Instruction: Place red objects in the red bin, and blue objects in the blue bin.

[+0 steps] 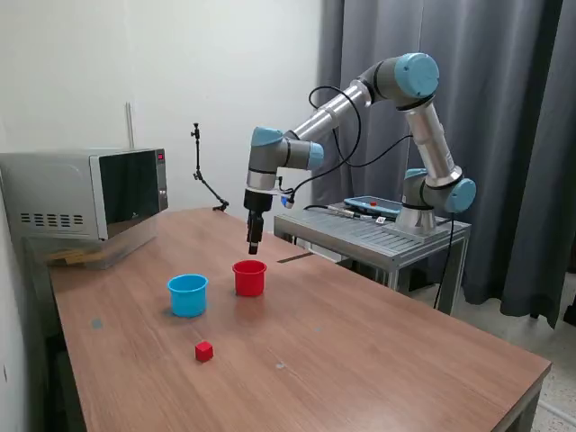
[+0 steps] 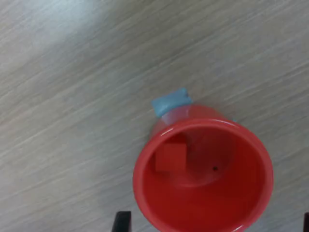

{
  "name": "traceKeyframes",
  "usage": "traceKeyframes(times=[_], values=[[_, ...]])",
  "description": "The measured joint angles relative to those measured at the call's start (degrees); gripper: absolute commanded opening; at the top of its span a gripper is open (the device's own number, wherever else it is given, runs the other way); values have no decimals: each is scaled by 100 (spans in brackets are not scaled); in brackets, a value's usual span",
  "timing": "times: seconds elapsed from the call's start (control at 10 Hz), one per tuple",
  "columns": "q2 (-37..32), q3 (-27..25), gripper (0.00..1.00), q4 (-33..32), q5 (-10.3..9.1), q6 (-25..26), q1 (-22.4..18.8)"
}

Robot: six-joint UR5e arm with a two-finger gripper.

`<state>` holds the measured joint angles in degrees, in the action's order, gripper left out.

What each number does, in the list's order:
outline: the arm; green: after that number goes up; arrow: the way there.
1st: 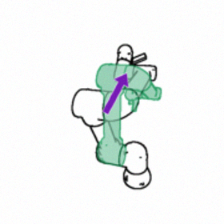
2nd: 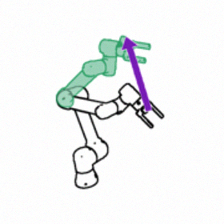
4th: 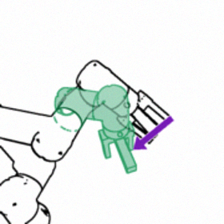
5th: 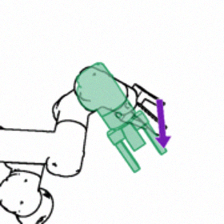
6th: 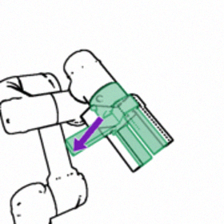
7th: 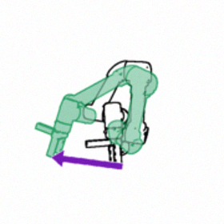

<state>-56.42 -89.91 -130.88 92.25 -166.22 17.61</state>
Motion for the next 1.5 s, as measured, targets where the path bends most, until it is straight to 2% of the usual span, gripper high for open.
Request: traceKeyframes(times=[0.2,0.5,1.2,1.5], values=[[-1,81,100,138,10,-28,-5],[4,394,100,758,-11,-49,-30],[64,1414,100,1945,-44,-70,-53],[296,2102,100,2223,-54,-63,-148]])
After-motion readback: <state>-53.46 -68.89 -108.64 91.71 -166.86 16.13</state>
